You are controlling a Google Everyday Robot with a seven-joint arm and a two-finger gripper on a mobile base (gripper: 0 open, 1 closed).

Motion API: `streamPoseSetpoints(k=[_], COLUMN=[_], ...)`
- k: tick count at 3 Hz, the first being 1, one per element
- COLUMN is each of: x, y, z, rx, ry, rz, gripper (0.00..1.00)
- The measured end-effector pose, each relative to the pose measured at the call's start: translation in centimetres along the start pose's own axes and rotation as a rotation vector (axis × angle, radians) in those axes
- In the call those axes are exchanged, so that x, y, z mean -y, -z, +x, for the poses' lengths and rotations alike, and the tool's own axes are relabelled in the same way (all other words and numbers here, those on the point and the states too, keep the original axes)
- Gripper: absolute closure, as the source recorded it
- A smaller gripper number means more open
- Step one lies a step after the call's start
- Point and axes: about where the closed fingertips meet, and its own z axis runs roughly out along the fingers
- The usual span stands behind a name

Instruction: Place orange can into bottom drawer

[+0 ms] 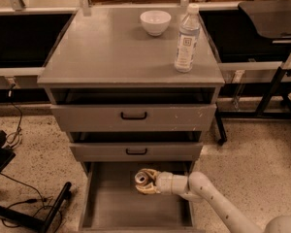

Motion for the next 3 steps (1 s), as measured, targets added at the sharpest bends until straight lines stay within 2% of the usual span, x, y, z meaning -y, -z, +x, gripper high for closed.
streamPoseSetpoints(k=[1, 2, 3], x=[-1.1, -3.0, -4.4], y=[-3.7, -9.7, -13.6], z=[2.1, 5.3, 7.9], rx=[0.004, -0.001, -0.001], ry=[-0.017, -0.043, -0.067], rz=[-0.066, -0.173, -0.241], gripper=[1.00, 1.00, 1.00])
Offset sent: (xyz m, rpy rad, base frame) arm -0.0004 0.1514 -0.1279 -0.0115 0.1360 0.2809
